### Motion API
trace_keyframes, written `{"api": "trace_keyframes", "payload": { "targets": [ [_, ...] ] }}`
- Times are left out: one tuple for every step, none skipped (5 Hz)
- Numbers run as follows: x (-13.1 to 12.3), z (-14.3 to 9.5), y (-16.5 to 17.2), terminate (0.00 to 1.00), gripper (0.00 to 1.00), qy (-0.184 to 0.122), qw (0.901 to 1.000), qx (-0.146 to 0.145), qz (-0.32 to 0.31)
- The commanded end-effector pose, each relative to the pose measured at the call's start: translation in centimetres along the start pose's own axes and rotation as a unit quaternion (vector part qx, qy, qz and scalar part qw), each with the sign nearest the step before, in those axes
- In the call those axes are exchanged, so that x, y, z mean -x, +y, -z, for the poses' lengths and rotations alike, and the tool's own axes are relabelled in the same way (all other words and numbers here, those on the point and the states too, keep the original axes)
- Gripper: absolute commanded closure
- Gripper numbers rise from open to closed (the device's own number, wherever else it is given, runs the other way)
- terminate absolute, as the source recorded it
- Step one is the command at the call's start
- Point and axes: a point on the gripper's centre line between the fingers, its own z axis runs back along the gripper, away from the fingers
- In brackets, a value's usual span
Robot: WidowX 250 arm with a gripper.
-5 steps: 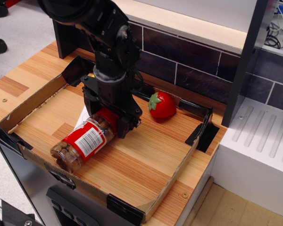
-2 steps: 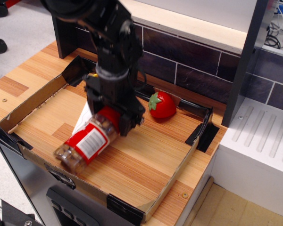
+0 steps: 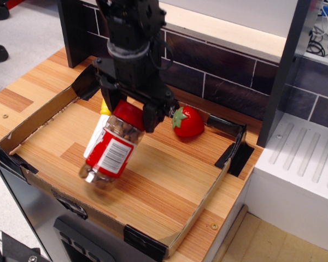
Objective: Upright basil bottle
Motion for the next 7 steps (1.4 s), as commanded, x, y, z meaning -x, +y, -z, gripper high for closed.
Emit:
{"api": "trace_keyframes", "payload": {
  "targets": [
    [-0.5,-3.8,0.1,0.0,1.0,-0.075,0.9969,0.02,0.007],
    [-0.4,-3.6,0.2,0.0,1.0,-0.159,0.9872,0.006,0.013],
    [-0.8,-3.1,0.3,0.0,1.0,-0.197,0.9805,-0.004,0.004],
    [-1.2,-2.9,0.4,0.0,1.0,-0.224,0.9746,-0.007,-0.008],
    [-1.2,-2.8,0.4,0.0,0.0,-0.209,0.9779,-0.004,-0.011],
    [-1.5,-3.6,0.6,0.0,0.0,-0.157,0.9868,0.016,-0.037],
    [-2.4,-5.5,1.0,0.0,0.0,-0.12,0.9891,0.028,-0.081]
  ]
}}
